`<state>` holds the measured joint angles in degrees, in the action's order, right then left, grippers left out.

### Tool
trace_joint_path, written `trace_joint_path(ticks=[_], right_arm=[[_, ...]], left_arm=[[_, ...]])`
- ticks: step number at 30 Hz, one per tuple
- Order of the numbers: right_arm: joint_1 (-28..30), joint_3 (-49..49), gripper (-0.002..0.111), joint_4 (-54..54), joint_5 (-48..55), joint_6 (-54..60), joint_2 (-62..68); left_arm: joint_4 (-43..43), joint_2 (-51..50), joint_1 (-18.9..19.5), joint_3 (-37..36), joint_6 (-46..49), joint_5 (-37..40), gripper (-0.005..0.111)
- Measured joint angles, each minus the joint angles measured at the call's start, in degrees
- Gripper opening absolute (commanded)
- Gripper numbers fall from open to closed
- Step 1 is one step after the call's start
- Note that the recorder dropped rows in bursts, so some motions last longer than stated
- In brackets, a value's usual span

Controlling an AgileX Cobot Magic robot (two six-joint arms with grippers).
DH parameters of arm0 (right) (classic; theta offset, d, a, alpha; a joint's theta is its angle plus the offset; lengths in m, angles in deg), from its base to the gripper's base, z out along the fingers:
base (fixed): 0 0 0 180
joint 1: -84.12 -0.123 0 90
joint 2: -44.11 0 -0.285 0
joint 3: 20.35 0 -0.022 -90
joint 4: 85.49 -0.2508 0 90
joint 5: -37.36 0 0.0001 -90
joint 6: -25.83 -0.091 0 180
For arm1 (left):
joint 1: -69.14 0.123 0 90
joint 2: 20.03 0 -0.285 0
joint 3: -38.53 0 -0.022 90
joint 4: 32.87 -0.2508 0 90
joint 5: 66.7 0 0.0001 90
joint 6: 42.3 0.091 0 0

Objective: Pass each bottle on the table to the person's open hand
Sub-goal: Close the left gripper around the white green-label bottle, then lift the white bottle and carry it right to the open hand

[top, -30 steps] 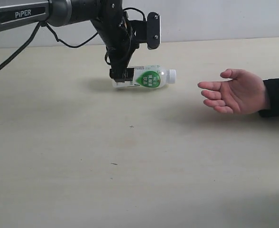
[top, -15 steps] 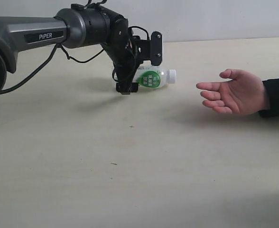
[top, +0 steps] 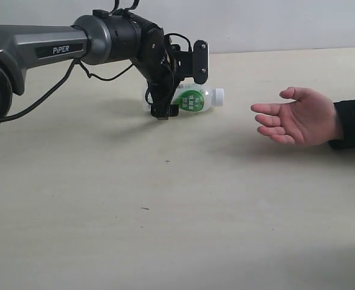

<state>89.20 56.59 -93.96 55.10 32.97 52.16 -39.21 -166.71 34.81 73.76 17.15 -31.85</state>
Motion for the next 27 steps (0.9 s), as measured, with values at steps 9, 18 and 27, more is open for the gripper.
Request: trace_joint_path(ticks=[9,18,27], right_arm=[[0.0,0.0,0.000,0.0,0.0,0.0,0.0],[0.0,0.0,0.000,0.0,0.0,0.0,0.0],[0.0,0.0,0.000,0.0,0.0,0.0,0.0]], left_arm=[[-0.1,0.0,0.0,0.0,0.0,0.0,0.099],[-0.2,-0.5,0.0,0.0,-1.0,0.2,0.088],[-0.8,-0.7,0.0,0.0,-1.4,0.6,0.018]])
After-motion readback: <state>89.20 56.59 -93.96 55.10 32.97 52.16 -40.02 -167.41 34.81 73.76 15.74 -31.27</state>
